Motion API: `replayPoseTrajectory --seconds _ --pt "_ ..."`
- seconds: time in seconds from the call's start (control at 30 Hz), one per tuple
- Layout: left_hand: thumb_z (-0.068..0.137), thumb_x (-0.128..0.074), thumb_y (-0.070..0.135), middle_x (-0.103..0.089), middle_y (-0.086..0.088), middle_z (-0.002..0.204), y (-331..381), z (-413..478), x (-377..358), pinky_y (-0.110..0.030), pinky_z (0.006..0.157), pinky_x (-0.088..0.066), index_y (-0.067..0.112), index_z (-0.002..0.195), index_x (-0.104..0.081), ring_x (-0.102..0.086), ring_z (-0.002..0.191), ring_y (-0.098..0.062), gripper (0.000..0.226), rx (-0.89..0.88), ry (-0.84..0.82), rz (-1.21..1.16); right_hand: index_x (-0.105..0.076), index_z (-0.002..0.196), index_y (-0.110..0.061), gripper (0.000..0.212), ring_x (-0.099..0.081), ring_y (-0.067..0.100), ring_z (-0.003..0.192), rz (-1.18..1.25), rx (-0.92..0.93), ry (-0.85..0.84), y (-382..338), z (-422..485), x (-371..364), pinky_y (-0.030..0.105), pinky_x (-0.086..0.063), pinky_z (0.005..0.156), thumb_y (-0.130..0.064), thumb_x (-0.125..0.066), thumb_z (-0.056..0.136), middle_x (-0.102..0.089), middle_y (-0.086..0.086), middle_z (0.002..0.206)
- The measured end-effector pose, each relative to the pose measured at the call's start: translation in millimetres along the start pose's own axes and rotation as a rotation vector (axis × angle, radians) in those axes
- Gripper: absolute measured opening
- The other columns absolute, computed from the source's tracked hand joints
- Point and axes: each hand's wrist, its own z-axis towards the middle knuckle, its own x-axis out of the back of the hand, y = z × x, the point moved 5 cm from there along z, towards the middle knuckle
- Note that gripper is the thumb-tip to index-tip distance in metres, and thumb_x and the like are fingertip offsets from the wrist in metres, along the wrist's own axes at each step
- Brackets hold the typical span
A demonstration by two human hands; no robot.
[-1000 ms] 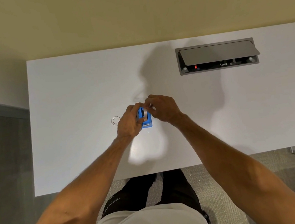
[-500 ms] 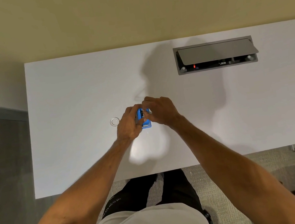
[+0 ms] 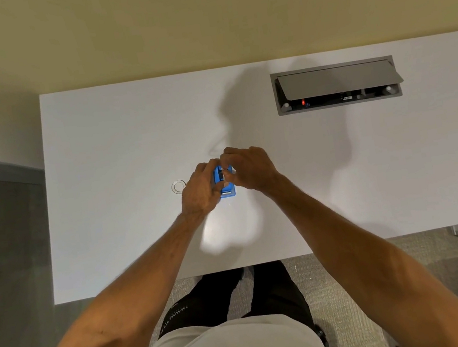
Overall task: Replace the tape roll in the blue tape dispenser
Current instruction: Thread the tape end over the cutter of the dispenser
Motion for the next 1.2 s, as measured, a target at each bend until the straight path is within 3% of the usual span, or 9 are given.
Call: replayPoseTrajectory --seconds 0.1,0.23,0.43,0.63,1.2 --pt "0.099 -0.073 0.039 -0.065 -0.011 0.137 -1 1 0 -0.044 0.1 -0.061 0.014 0.146 -0.054 -0.069 0.119 -0.031 0.057 0.009 -0.012 0.003 -0.068 0.087 -0.017 0.022 -0.054 0.018 0.057 -0.037 0.001 0.004 -1 1 -2 0.027 -0.037 0.054 -0.035 -0.061 0.097 -0.069 -0.002 0.083" --pt "0.101 -0.07 0.041 -0.064 -0.012 0.137 -2 1 2 -0.044 0.102 -0.06 0.015 0.149 -0.053 -0.068 0.12 -0.031 0.057 0.017 -0.021 -0.004 -0.07 0.091 -0.019 0.022 -0.064 0.019 0.063 0.023 -0.051 -0.006 3 -2 -6 0.03 -0.054 0.058 -0.037 -0.059 0.099 -0.07 -0.003 0.086" --pt "0.101 -0.066 0.035 -0.067 -0.011 0.128 1 0 4 -0.045 0.095 -0.061 0.015 0.142 -0.056 -0.067 0.115 -0.03 0.047 -0.013 -0.013 -0.007 -0.07 0.093 -0.018 0.028 -0.055 0.014 0.057 0.046 -0.041 0.029 -1 -2 -6 0.023 -0.043 0.054 -0.046 -0.067 0.093 -0.07 -0.004 0.084" --pt "0.103 -0.067 0.04 -0.067 -0.012 0.127 1 1 4 -0.047 0.097 -0.061 0.014 0.141 -0.056 -0.068 0.111 -0.031 0.047 -0.008 -0.018 0.016 -0.069 0.089 -0.019 0.028 -0.065 0.018 0.066 0.014 -0.065 -0.048 1 8 -6 0.033 -0.061 0.064 -0.045 -0.064 0.095 -0.07 -0.004 0.084" --pt "0.098 -0.07 0.03 -0.066 -0.012 0.125 3 4 7 -0.052 0.092 -0.062 0.013 0.131 -0.058 -0.069 0.108 -0.035 0.039 0.022 -0.04 0.038 -0.068 0.088 -0.018 0.034 -0.065 0.017 0.067 -0.008 -0.018 -0.096 -4 12 -1 0.032 -0.058 0.066 -0.049 -0.061 0.098 -0.071 -0.002 0.086"
